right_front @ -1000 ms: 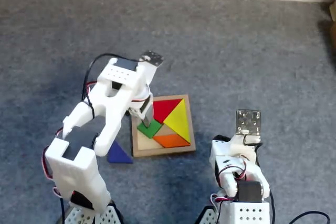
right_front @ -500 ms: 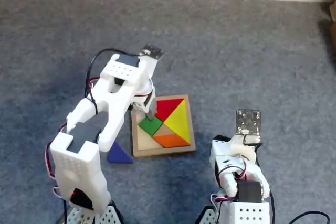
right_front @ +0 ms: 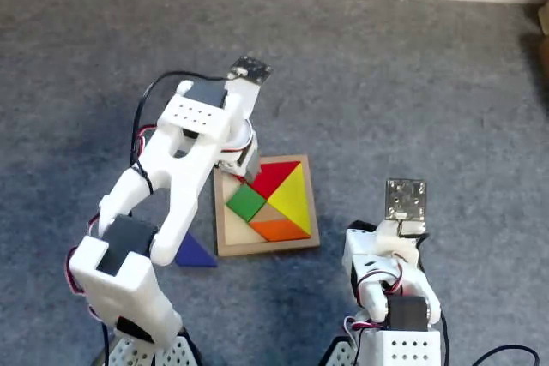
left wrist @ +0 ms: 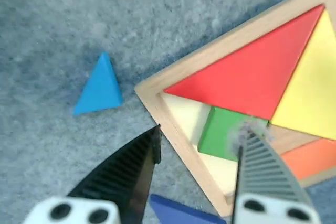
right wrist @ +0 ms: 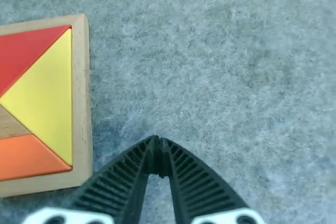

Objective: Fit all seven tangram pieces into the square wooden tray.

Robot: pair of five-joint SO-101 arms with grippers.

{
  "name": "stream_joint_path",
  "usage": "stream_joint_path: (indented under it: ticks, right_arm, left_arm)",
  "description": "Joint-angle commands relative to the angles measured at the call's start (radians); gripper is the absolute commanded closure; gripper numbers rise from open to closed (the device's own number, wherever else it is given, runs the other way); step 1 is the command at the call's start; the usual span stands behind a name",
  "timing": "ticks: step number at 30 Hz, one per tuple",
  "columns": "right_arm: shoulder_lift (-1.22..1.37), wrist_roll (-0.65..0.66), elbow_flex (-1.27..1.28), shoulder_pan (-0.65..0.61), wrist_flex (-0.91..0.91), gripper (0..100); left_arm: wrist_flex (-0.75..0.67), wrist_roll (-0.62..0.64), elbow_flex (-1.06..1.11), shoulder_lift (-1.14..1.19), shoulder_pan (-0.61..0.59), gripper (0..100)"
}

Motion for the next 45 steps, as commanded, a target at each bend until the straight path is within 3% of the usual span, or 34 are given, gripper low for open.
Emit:
stream_joint_path:
  ticks: [1,9,20,26,36,45]
  right_arm:
    - [-0.008,-0.006,0.143,0.015,-0.028,98.7]
    - [-0.008,-0.006,0.143,0.015,-0.028,98.7]
    - [-0.008,-0.006,0.143,0.015,-0.028,98.7]
    - [-0.008,-0.006,0.143,0.015,-0.028,98.7]
    - [-0.008,-0.006,0.143,0.015,-0.030,98.7]
    - [-0.008,-0.006,0.143,0.015,-0.030,98.7]
  left_arm:
    - [-0.002,0.002,-0.010,-0.061,-0.077,77]
    - [-0.029,-0.186,-0.031,-0.059,-0.225,78]
    - [-0.091,-0.295,-0.033,-0.042,-0.232,78]
    - [-0.084,-0.362,-0.185,0.134,-0.231,81]
    - [0.126,-0.463,-0.535,0.410,-0.229,81]
    - [0.166,-0.474,-0.647,0.562,-0.236,81]
